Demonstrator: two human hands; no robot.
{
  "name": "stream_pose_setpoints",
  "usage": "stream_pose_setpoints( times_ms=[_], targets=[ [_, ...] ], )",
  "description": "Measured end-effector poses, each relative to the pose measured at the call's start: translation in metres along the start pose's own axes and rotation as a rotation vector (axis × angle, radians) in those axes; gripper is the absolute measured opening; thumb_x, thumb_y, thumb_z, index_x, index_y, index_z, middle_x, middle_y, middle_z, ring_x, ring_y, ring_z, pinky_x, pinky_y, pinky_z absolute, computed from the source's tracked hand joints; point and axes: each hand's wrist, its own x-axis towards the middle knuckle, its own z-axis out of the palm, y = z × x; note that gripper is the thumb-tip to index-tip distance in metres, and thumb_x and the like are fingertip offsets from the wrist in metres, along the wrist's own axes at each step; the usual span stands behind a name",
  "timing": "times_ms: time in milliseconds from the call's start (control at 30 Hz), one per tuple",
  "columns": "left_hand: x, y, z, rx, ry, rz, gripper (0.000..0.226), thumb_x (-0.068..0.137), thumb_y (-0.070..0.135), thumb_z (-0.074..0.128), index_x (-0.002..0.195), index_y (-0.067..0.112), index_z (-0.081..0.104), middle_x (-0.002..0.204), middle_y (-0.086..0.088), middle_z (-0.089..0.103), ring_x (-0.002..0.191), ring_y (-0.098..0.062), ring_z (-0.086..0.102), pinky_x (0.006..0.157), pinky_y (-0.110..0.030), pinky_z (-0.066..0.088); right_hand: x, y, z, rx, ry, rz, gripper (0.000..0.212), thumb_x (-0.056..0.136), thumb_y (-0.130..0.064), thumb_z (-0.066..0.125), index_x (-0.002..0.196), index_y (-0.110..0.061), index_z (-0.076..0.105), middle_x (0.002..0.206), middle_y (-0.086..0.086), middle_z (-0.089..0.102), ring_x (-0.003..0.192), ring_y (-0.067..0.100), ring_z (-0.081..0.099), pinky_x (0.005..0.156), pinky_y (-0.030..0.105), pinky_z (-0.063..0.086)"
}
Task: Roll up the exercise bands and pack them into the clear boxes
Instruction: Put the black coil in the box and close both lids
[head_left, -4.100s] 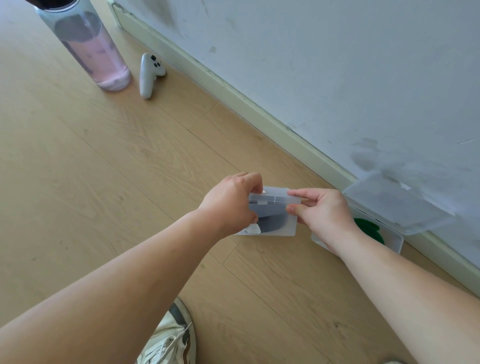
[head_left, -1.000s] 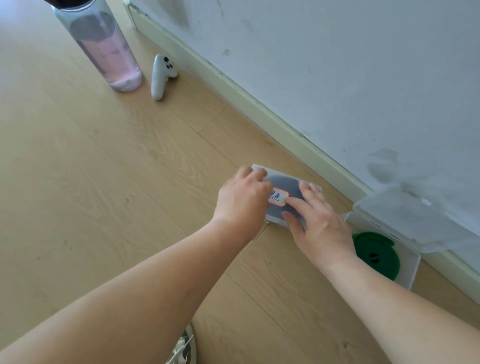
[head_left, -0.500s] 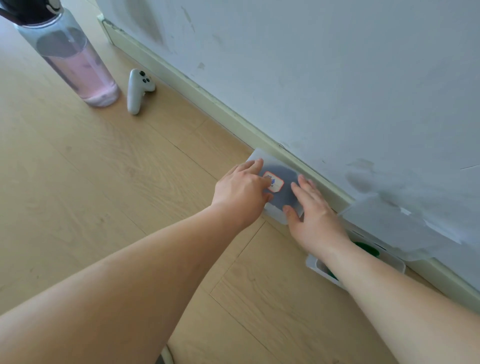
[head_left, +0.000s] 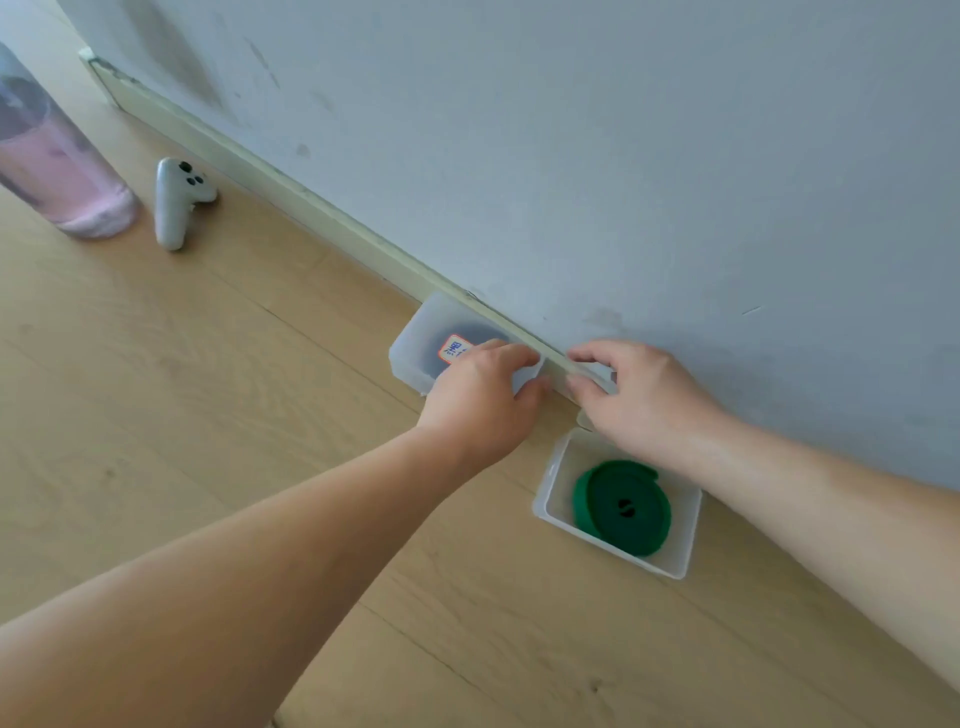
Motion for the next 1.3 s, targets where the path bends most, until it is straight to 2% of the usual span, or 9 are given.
stream_pose_setpoints(
  times_ms=[133, 300, 433, 533, 600, 700, 867, 1167, 1300],
  targets=[
    [-0.012, 0.026, 0.025, -0.166, -0.088, -0.074, 0.039, 0.097, 0.046, 0.063, 0.127, 0.022, 0.068, 0.125, 0.007, 0.070, 0.119, -0.014, 0.062, 0.105, -0.038, 0.050, -0.033, 0.036, -0.027, -0.229, 0.153, -0.207, 0.034, 0.098, -0.033, 0.062, 0.130, -0.025, 0.067, 0.138, -0.006, 0.062, 0.132, 0.020, 0.054, 0.107, 0.038, 0.046],
    [-0.025, 0.039, 0.039, -0.110, -0.142, -0.071, 0.049, 0.099, 0.047, 0.060, 0.141, 0.023, 0.057, 0.136, 0.006, 0.061, 0.127, -0.011, 0.057, 0.109, -0.036, 0.046, -0.047, 0.079, -0.018, -0.069, 0.143, 0.025, 0.051, 0.099, -0.044, 0.058, 0.146, -0.024, 0.051, 0.148, -0.007, 0.053, 0.139, 0.016, 0.048, 0.113, 0.037, 0.041],
    [-0.030, 0.038, 0.048, -0.137, -0.054, -0.017, 0.036, 0.104, 0.032, 0.054, 0.136, 0.018, 0.062, 0.130, 0.004, 0.065, 0.121, -0.013, 0.060, 0.107, -0.037, 0.049, -0.052, 0.095, -0.014, 0.221, 0.077, 0.143, 0.021, 0.100, -0.044, 0.055, 0.110, -0.033, 0.069, 0.086, -0.010, 0.073, 0.083, 0.011, 0.068, 0.079, 0.028, 0.055],
    [-0.040, 0.036, 0.059, -0.079, -0.078, 0.056, 0.030, 0.105, 0.026, 0.051, 0.128, 0.018, 0.068, 0.129, 0.006, 0.066, 0.119, -0.014, 0.060, 0.102, -0.031, 0.049, -0.061, 0.110, 0.005, 0.182, -0.048, 0.218, 0.038, 0.103, -0.042, 0.052, 0.070, -0.023, 0.059, 0.057, -0.017, 0.056, 0.063, 0.015, 0.052, 0.056, 0.025, 0.041],
    [-0.048, 0.029, 0.070, 0.001, -0.183, 0.090, 0.030, 0.105, 0.032, 0.053, 0.128, 0.022, 0.070, 0.139, 0.008, 0.062, 0.131, -0.014, 0.054, 0.108, -0.027, 0.043, -0.066, 0.131, 0.031, 0.176, -0.002, 0.247, 0.025, 0.100, -0.045, 0.057, 0.084, -0.032, 0.072, 0.097, -0.020, 0.067, 0.100, 0.017, 0.060, 0.084, 0.029, 0.049],
    [-0.058, 0.015, 0.085, 0.115, -0.288, 0.081, 0.033, 0.104, 0.037, 0.055, 0.133, 0.029, 0.068, 0.159, 0.011, 0.045, 0.147, -0.017, 0.038, 0.115, -0.026, 0.033, -0.079, 0.143, 0.058, 0.237, -0.021, 0.363, 0.035, 0.097, -0.049, 0.061, 0.131, -0.044, 0.066, 0.164, 0.005, 0.031, 0.154, 0.022, 0.026, 0.121, 0.024, 0.021],
    [-0.072, 0.007, 0.097, 0.023, -0.337, 0.049, 0.047, 0.098, 0.037, 0.066, 0.143, 0.030, 0.059, 0.169, 0.016, 0.019, 0.146, -0.016, 0.042, 0.109, -0.029, 0.044, -0.088, 0.137, 0.075, 0.476, 0.035, 0.372, 0.055, 0.094, -0.038, 0.071, 0.147, -0.038, 0.053, 0.153, -0.012, 0.030, 0.139, -0.002, 0.032, 0.102, 0.009, 0.021],
    [-0.063, 0.037, 0.080, 0.177, -0.057, 0.157, 0.060, 0.068, 0.075, 0.077, 0.119, 0.044, 0.073, 0.138, 0.021, 0.058, 0.118, -0.018, 0.053, 0.086, -0.034, 0.055, -0.083, 0.129, 0.040, 0.350, -0.008, 0.343, 0.057, 0.081, -0.063, 0.073, 0.135, -0.046, 0.063, 0.166, -0.008, 0.023, 0.152, 0.010, 0.028, 0.108, 0.022, 0.025],
    [-0.051, 0.035, 0.077, 0.265, -0.186, 0.076, 0.060, 0.073, 0.074, 0.074, 0.124, 0.043, 0.071, 0.141, 0.021, 0.055, 0.120, -0.017, 0.048, 0.094, -0.031, 0.047, -0.087, 0.133, 0.029, 0.424, -0.120, 0.284, 0.049, 0.080, -0.041, 0.084, 0.127, -0.040, 0.069, 0.158, -0.013, 0.037, 0.139, 0.002, 0.039, 0.110, 0.019, 0.027]
  ],
)
